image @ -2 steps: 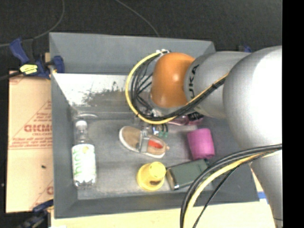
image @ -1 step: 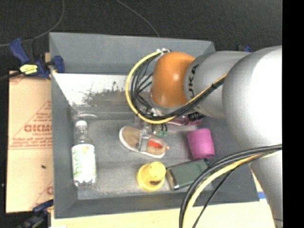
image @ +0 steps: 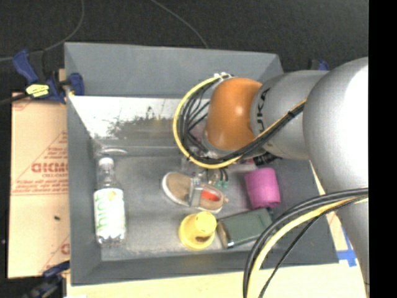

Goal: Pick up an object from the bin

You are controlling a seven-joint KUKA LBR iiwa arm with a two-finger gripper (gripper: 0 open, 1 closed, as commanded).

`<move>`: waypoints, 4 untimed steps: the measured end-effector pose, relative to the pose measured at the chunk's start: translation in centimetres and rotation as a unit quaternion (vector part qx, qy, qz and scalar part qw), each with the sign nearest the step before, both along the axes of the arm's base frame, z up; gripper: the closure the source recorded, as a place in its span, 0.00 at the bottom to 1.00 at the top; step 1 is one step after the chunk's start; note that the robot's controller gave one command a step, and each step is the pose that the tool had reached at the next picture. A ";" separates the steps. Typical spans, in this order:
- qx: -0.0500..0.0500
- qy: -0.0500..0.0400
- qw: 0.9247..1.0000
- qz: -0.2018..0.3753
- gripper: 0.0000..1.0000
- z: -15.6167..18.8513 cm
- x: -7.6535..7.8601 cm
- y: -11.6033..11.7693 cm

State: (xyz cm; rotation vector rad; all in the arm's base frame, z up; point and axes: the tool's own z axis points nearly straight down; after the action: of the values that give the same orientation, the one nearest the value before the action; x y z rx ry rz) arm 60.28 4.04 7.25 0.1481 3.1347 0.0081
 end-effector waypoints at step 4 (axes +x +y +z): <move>0.000 0.000 0.988 -0.152 1.00 0.3 1.1 0.6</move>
Offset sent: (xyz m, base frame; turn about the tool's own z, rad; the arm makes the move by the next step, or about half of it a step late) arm 0.0096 0.0076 -0.0025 0.3087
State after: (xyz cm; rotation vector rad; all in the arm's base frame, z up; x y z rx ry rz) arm 61.42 4.63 7.59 0.6230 3.0758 0.0084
